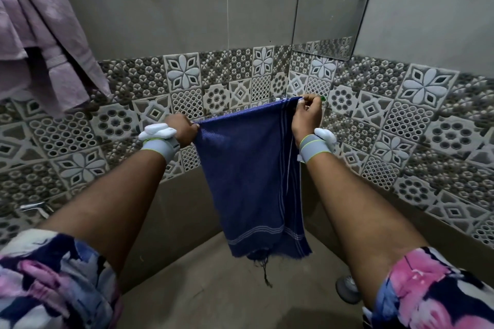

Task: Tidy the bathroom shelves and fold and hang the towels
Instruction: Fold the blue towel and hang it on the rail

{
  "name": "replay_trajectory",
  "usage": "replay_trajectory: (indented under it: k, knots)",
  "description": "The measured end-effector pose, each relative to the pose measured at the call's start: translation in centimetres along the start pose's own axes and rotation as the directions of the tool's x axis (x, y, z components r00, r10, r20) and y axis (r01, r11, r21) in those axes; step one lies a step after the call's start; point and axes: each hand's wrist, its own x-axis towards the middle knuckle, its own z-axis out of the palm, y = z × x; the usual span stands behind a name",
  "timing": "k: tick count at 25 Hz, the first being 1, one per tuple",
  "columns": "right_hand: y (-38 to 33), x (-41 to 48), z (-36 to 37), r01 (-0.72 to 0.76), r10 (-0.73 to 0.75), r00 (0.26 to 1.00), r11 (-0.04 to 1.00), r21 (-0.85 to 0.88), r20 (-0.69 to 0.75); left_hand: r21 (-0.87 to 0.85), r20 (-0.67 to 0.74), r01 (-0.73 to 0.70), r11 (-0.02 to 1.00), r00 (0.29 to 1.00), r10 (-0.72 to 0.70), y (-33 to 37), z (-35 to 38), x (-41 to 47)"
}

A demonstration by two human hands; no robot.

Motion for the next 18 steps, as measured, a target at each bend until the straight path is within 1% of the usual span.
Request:
replay_trajectory:
  k: [1, 2, 4, 5, 6, 7, 8, 9, 10, 12, 13, 14, 15, 16, 17, 18]
  knots:
    - [0.2, -0.2, 0.2, -0.020, 0.021, 1.000, 1.000, -0.005, 0.009, 0.011, -0.040, -0.009, 1.000, 0.999, 0.010, 0.1, 0.1, -0.1]
    - [0.2, -0.6, 0.3, -0.062, 0.061, 0.998, 0.998, 0.005, 0.034, 0.000, -0.082, -0.049, 0.999, 0.995, 0.049, 0.0, 0.2, -0.2]
    - [1.0, -0.5, 0.1, -0.117, 0.117, 0.992, 0.993, 0.005, 0.056, -0.087, -0.126, -0.177, 0.980, 0.978, 0.165, 0.0, 0.3, -0.7]
    - [1.1, -0.5, -0.2, -0.115, 0.116, 0.992, 0.993, -0.009, 0.059, -0.098, -0.142, -0.265, 0.959, 0.958, 0.251, 0.0, 0.2, -0.9]
    - [1.0, -0.7, -0.7, -0.119, 0.121, 0.991, 0.992, -0.037, 0.063, -0.058, -0.119, -0.379, 0.924, 0.921, 0.370, 0.0, 0.3, -1.0]
    - [1.1, -0.7, -1.1, -0.112, 0.116, 0.991, 0.992, -0.054, 0.067, 0.018, -0.055, -0.487, 0.873, 0.872, 0.487, 0.3, 0.2, -1.0]
    - [1.3, -0.7, -1.2, -0.103, 0.107, 0.991, 0.993, -0.060, 0.079, 0.099, 0.030, -0.574, 0.813, 0.818, 0.574, 0.8, 0.1, -1.2]
    - [1.4, -0.7, -1.3, -0.095, 0.101, 0.989, 0.994, -0.059, 0.104, 0.180, 0.133, -0.605, 0.776, 0.796, 0.590, 1.4, 0.2, -1.0]
    - [1.4, -0.7, -1.3, -0.087, 0.093, 0.988, 0.995, -0.055, 0.124, 0.239, 0.220, -0.608, 0.757, 0.793, 0.568, 1.9, 0.3, -0.8]
    - [1.6, -0.6, -1.2, -0.076, 0.083, 0.983, 0.996, -0.053, 0.161, 0.380, 0.369, -0.548, 0.745, 0.828, 0.421, 3.0, 0.7, -0.7]
    - [1.5, -0.6, -1.2, -0.074, 0.080, 0.980, 0.997, -0.038, 0.181, 0.427, 0.406, -0.519, 0.741, 0.842, 0.355, 3.9, 0.7, -1.1]
    - [1.9, -0.6, -1.2, -0.078, 0.081, 0.976, 0.997, -0.022, 0.202, 0.426, 0.437, -0.491, 0.760, 0.847, 0.302, 4.4, 1.1, -1.7]
    - [2.2, -0.6, -1.1, -0.082, 0.081, 0.973, 0.997, -0.003, 0.217, 0.341, 0.448, -0.436, 0.833, 0.854, 0.264, 5.1, 1.4, -2.5]
    - [2.7, -0.7, -1.1, -0.092, 0.087, 0.968, 0.996, 0.008, 0.236, 0.166, 0.459, -0.330, 0.929, 0.860, 0.224, 5.5, 1.8, -2.8]
    - [3.1, -0.9, -1.1, -0.108, 0.099, 0.961, 0.994, 0.020, 0.258, -0.039, 0.488, -0.171, 0.984, 0.857, 0.168, 6.0, 1.9, -3.0]
    - [3.2, -1.2, -1.2, -0.120, 0.108, 0.955, 0.992, 0.026, 0.276, -0.223, 0.513, -0.024, 0.974, 0.847, 0.138, 6.4, 2.0, -3.0]
